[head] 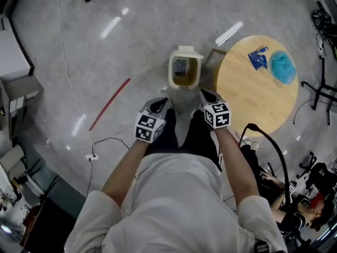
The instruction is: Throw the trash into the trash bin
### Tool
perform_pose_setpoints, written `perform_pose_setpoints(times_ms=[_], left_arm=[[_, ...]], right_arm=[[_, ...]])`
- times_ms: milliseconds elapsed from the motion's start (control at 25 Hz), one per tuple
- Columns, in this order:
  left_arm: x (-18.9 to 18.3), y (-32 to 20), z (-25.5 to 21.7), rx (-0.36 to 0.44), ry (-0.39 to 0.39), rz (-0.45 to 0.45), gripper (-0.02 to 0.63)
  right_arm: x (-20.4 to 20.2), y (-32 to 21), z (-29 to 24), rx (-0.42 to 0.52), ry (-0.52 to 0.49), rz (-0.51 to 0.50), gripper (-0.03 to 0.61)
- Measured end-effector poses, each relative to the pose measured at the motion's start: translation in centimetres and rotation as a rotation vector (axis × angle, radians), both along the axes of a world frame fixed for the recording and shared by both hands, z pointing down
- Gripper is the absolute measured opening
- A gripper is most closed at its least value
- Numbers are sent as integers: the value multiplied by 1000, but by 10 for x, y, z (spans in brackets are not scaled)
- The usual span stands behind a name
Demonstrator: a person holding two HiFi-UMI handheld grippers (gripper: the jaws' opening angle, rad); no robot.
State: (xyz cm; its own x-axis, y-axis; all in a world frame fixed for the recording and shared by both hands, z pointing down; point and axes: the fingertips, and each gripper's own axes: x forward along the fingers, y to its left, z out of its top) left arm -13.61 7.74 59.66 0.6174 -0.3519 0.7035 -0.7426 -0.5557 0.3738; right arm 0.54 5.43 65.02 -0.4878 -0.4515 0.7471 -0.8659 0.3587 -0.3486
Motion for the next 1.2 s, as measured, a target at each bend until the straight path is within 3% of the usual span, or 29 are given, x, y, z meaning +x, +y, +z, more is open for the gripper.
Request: perform_pose_setpoints(times_ms=[560, 1200], left_arm=[[29, 19, -70, 44, 44, 77, 3], [33, 10, -100, 56, 41, 51, 4]], right_arm=[[20, 15, -88, 70, -63, 59, 2], [32, 33, -143, 154, -88, 39, 3]])
